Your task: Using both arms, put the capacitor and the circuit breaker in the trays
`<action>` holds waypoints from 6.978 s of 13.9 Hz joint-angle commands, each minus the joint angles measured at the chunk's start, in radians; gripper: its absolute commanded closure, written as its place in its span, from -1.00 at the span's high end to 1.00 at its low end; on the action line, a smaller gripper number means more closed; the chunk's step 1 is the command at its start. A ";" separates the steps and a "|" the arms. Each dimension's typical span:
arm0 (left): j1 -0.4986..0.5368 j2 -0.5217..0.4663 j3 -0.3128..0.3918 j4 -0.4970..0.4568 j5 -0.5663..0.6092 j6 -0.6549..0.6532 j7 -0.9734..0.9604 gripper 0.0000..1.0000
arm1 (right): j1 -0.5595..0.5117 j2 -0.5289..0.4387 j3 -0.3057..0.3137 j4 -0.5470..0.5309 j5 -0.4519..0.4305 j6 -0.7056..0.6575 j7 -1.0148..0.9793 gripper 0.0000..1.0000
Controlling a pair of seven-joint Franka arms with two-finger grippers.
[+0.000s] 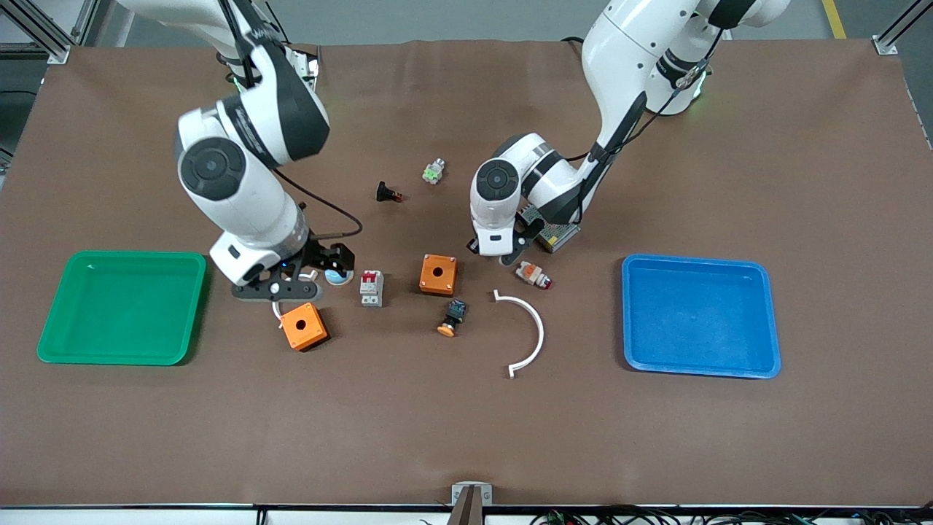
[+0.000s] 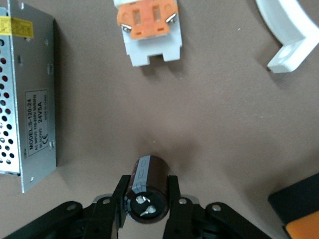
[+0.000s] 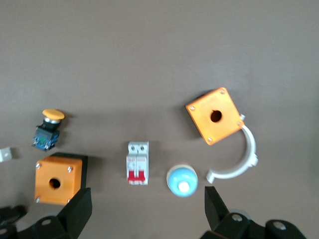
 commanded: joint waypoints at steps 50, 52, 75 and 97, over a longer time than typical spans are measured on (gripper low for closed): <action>0.882 -0.432 -0.006 0.222 0.017 -0.570 1.412 1.00 | -0.811 0.311 -0.014 0.177 -0.082 0.000 -0.772 -0.95; 0.880 -0.510 -0.016 0.224 0.017 -0.637 1.437 1.00 | -0.812 0.327 -0.014 0.169 -0.108 0.037 -0.772 -0.95; 0.684 -0.685 0.108 0.234 -0.022 -0.849 1.503 1.00 | -0.460 -0.374 -0.005 -0.088 -0.089 -0.504 -0.317 1.00; 0.689 -0.719 0.050 0.194 0.004 -0.839 1.509 1.00 | -0.464 -0.396 -0.011 0.145 0.009 -0.460 -0.295 1.00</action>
